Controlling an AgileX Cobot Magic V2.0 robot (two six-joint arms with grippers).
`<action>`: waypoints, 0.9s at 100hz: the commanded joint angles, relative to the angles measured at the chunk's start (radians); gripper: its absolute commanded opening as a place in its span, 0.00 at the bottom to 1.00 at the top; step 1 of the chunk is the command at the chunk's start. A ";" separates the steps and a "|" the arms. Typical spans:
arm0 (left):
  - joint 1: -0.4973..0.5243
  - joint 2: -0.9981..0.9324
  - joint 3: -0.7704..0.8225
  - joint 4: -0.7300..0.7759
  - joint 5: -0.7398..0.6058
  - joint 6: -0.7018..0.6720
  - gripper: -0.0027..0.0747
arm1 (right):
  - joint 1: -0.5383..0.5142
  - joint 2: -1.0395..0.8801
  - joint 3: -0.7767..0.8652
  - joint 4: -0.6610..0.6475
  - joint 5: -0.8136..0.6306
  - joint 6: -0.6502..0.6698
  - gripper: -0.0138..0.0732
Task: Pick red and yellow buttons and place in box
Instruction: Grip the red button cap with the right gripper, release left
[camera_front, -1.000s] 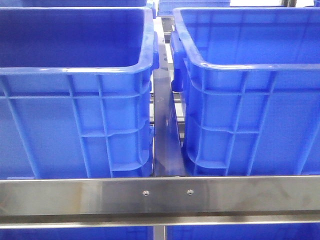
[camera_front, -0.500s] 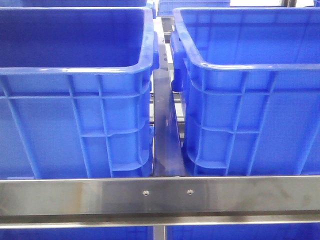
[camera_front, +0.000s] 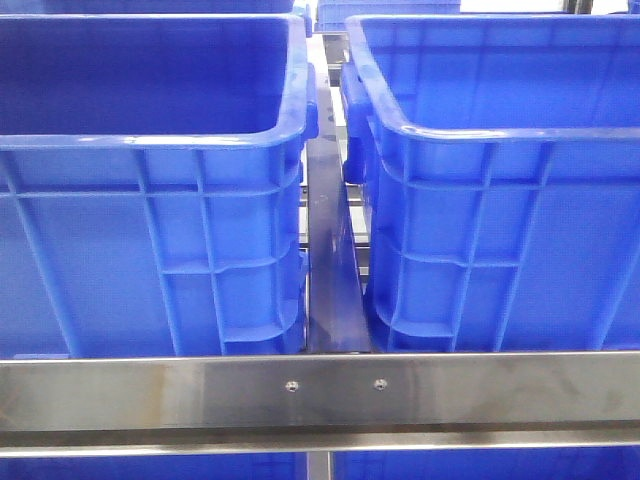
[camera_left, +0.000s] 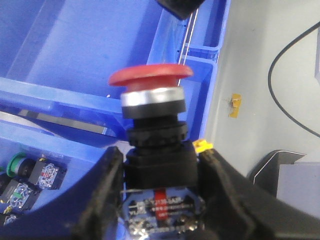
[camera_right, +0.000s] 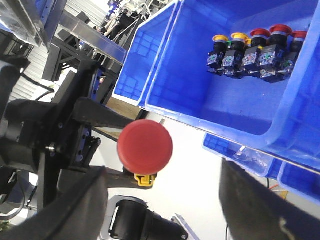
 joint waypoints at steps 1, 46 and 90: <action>-0.008 -0.017 -0.028 -0.016 -0.074 0.001 0.01 | 0.007 0.007 -0.025 0.080 0.026 -0.022 0.74; -0.008 -0.017 -0.028 -0.016 -0.074 0.001 0.01 | 0.184 0.137 -0.096 0.102 -0.025 -0.067 0.74; -0.008 -0.017 -0.028 -0.016 -0.074 0.001 0.01 | 0.200 0.198 -0.118 0.132 -0.011 -0.088 0.74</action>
